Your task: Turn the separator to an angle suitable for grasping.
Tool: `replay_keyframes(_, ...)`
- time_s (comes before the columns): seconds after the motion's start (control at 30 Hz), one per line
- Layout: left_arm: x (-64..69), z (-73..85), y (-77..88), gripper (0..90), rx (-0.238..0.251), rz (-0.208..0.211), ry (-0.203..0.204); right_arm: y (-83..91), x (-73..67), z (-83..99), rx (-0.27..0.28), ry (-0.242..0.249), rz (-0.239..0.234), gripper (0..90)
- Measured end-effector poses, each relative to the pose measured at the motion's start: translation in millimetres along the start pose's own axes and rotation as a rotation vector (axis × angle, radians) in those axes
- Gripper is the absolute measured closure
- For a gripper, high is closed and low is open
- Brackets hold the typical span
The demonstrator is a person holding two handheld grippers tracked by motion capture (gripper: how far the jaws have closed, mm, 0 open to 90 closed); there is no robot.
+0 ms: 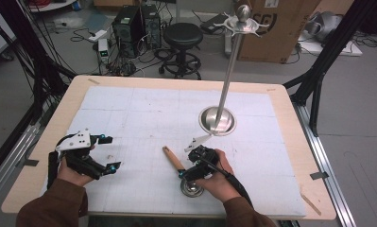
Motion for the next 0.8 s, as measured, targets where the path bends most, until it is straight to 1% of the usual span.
replay_keyframes(0.1, 0.2, 0.1, -0.2, 1.6, -0.002, -0.001, 0.0, -3.5, -2.7, -1.2, -0.013, 0.004, 0.0, 31.2)
replay_keyframes(0.3, 0.3, 0.2, -0.2, 1.6, -0.002, -0.002, -0.001, -11.0, -6.5, -2.5, -0.049, 0.039, 0.013, 33.1)
replay_keyframes(0.4, 0.3, 0.3, -0.6, 1.6, -0.002, -0.001, 0.002, -12.7, -8.5, -3.0, -0.062, 0.036, 0.008, 35.6)
replay_keyframes(0.57, 0.1, 0.6, -1.2, 1.6, -0.008, 0.002, 0.002, -15.2, -10.5, -3.5, -0.087, 0.055, 0.001, 42.7)
replay_keyframes(0.67, 0.4, 0.5, -1.2, 1.6, -0.006, 0.004, 0.001, -15.6, -11.0, -3.9, -0.085, 0.061, 0.0, 46.3)
replay_keyframes(0.7, 0.4, 0.5, -1.1, 1.6, -0.007, 0.005, 0.001, -15.3, -11.3, -4.2, -0.084, 0.062, -0.005, 48.7)
replay_keyframes(0.73, 0.4, 0.4, -1.0, 1.6, -0.006, 0.005, 0.001, -15.3, -11.3, -4.2, -0.084, 0.062, -0.005, 48.7)
replay_keyframes(0.8, 0.4, 0.5, -0.9, 1.6, -0.007, 0.005, 0.0, -15.0, -12.2, -4.4, -0.094, 0.07, -0.01, 53.1)
Point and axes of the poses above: each handheld gripper's, and its own axes: y roughly backward along the jaws, z roughly out of its underside, x roughly to its right, the point moved 2 cm from there along -y, roughly forward along the jaws, and after that the axes turned 14 degrees about y, right-handed, at the moved point
